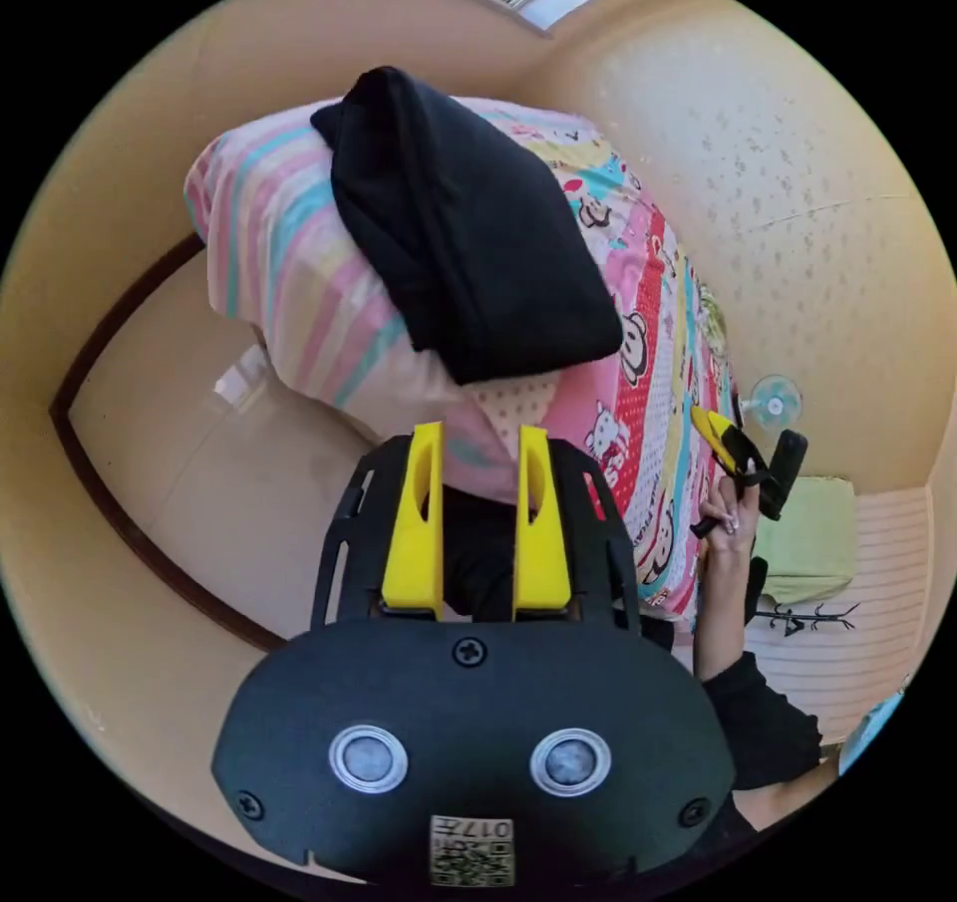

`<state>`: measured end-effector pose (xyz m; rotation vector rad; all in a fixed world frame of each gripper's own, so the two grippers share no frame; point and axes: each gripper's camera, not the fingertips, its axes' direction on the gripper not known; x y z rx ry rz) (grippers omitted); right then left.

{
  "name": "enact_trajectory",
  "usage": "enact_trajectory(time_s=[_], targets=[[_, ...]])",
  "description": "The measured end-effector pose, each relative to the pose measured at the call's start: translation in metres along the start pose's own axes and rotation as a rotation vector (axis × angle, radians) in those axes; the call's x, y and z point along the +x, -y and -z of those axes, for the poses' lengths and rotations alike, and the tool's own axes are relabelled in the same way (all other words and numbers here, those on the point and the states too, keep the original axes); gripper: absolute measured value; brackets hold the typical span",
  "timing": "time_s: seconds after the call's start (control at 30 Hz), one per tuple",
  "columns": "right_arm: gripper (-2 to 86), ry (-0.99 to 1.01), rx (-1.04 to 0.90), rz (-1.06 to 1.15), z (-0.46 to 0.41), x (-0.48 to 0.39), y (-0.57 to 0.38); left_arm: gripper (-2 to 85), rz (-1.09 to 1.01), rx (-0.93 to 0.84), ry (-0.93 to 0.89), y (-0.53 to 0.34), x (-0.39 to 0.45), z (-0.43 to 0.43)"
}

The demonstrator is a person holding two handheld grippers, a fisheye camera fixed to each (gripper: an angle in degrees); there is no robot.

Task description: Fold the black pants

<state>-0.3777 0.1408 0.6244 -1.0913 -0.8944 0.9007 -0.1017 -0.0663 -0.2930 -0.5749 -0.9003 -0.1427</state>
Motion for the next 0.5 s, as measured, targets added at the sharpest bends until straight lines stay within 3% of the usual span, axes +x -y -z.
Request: enact_trajectory(time_s=[0.13,0.2,0.3,0.43,0.5], targets=[[7.5,-0.380,-0.118,0.012,0.030,0.006,-0.168,9.7,0.157,-0.313,0.119,-0.103,-0.073,-0.093],[5.0,-0.493,-0.135,-0.044,0.065,0.005,-0.241,6.5,0.212,-0.438,0.003,-0.159,-0.105,-0.132],[2.2,-0.669,-0.100,-0.235,0.137,-0.008,-0.326,1.2,0.163,-0.271,-0.202,-0.180,-0.093,-0.112],[0.9,-0.865,0.130,-0.354,0.217,-0.052,-0.363,-0.6,-0.058,-0.003,-0.171,-0.172,0.002,-0.053],[0.7,-0.898,0.251,-0.343,0.233,-0.068,-0.357,-0.9,-0.280,0.082,-0.167,-0.170,0.096,-0.035]])
